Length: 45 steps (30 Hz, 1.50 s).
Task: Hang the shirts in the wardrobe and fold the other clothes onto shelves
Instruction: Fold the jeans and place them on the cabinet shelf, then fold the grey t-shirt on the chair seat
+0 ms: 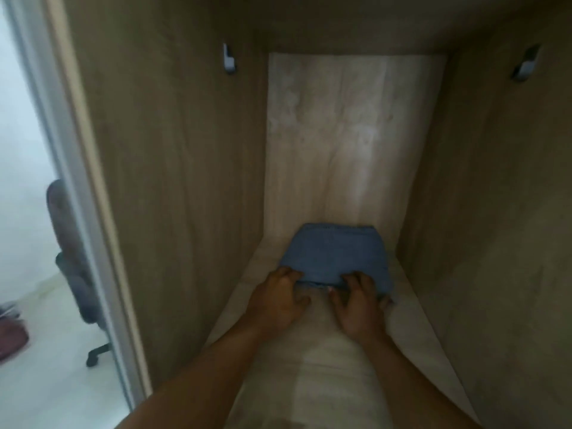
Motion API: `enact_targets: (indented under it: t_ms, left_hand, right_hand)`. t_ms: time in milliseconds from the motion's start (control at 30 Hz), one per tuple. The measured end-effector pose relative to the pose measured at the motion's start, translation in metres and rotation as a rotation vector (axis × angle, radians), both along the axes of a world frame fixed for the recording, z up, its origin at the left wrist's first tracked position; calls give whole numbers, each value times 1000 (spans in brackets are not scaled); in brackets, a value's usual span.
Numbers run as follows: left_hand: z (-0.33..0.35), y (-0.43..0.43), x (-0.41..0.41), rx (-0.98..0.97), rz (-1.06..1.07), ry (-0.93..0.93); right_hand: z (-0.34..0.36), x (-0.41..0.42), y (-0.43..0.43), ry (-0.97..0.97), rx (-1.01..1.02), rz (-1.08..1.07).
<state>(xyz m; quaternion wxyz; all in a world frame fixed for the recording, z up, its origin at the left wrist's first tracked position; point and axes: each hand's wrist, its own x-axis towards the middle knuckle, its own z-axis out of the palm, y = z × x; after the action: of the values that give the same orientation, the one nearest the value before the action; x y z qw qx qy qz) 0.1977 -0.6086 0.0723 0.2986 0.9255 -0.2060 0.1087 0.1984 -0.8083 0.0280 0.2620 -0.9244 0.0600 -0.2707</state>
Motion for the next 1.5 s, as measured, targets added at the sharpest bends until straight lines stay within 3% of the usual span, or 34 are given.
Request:
enact_targets:
  t_ms: [233,367,467,733,1067,1267,1500]
  left_hand:
    - [11,69,-121,-27,54,62]
    - [14,126,-211,86,220,18]
    - [3,180,-278,68,338,39]
    - [-31,370,-443,58,772,182]
    - [-95,571,-632,-30,1352,377]
    - [-142,657,-705,-91,1656,555]
    - [-174,725,-723,-200,1871,672]
  right_hand:
    - [21,-99,82,151,12,109]
    - [23,-187,138,143,25,245]
    - [15,-252,189,105,38,369]
    - [-6,-358,382,246,89,799]
    - [-55,-446,653,342,-48,1339]
    - [-105,-489,801,485,-80,1585]
    - [-142,-500,919,652,-222,1795]
